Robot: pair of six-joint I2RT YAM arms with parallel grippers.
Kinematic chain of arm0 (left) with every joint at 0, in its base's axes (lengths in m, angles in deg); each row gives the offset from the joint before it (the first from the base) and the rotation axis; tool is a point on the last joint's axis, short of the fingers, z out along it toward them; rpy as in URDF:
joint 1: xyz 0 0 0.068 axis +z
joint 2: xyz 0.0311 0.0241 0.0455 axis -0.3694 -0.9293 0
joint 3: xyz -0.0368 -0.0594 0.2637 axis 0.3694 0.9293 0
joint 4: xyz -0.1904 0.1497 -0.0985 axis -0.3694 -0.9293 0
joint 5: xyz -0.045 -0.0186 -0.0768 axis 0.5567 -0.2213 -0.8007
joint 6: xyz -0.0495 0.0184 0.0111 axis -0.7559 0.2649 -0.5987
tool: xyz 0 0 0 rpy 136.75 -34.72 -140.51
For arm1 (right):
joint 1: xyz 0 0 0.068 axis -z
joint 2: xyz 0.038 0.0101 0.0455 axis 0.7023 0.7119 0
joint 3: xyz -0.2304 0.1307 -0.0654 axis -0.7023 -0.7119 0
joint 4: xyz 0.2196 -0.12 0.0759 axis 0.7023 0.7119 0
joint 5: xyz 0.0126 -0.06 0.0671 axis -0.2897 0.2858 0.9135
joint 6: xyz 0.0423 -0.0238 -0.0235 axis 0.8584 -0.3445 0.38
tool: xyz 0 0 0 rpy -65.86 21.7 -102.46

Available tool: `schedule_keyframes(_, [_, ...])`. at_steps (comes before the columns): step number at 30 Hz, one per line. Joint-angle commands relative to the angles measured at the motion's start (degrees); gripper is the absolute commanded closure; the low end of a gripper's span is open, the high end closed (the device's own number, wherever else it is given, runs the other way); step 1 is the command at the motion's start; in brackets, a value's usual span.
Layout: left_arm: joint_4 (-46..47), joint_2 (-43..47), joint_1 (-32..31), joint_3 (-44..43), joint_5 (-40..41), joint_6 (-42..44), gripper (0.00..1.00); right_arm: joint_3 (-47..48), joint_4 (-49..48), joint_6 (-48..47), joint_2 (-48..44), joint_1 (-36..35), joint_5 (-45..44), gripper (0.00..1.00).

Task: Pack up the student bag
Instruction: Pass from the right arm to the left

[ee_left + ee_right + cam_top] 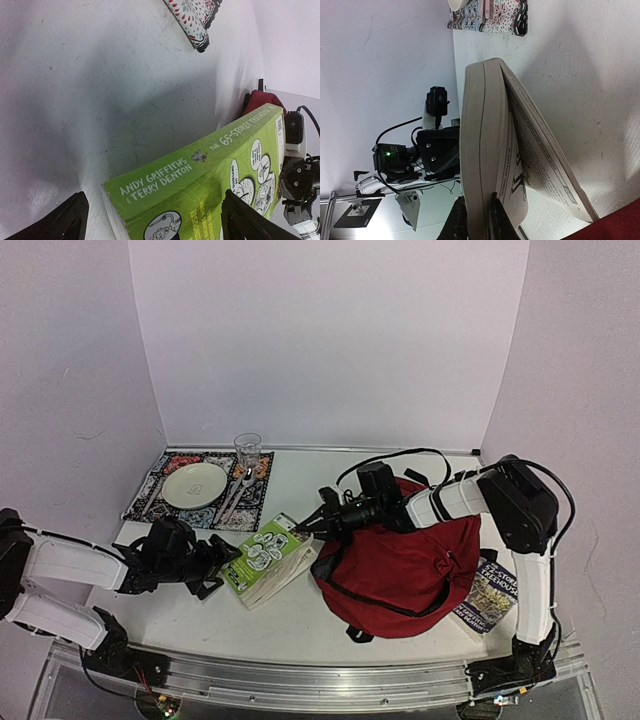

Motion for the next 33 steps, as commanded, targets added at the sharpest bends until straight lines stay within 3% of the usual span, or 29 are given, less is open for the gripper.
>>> schedule_keyframes(1, [6.2, -1.0, 0.3, 0.2, 0.1, 1.3, 0.06, -0.4, -8.3, 2.5, -6.6, 0.4, 5.0, 1.0])
schedule_keyframes(7, [16.1, -0.6, 0.4, 3.4, -0.4, 0.7, 0.08, -1.9, -9.6, 3.3, -7.9, 0.5, 5.0, 1.0])
schedule_keyframes(17, [26.2, 0.8, 0.4, 3.1, -5.9, 1.6, 0.19, -2.4, -11.8, 4.7, -8.1, 0.7, 4.4, 1.0])
schedule_keyframes(24, [29.3, 4.4, 0.4, 4.3, -7.6, -1.8, 0.33, -4.6, -12.0, 4.2, -7.8, 1.4, 3.2, 1.0])
schedule_keyframes(33, [30.7, 10.4, 0.4, 3.9, -5.9, -7.0, 0.43, -7.0, -11.9, 2.8, -7.3, 1.4, 1.2, 1.0])
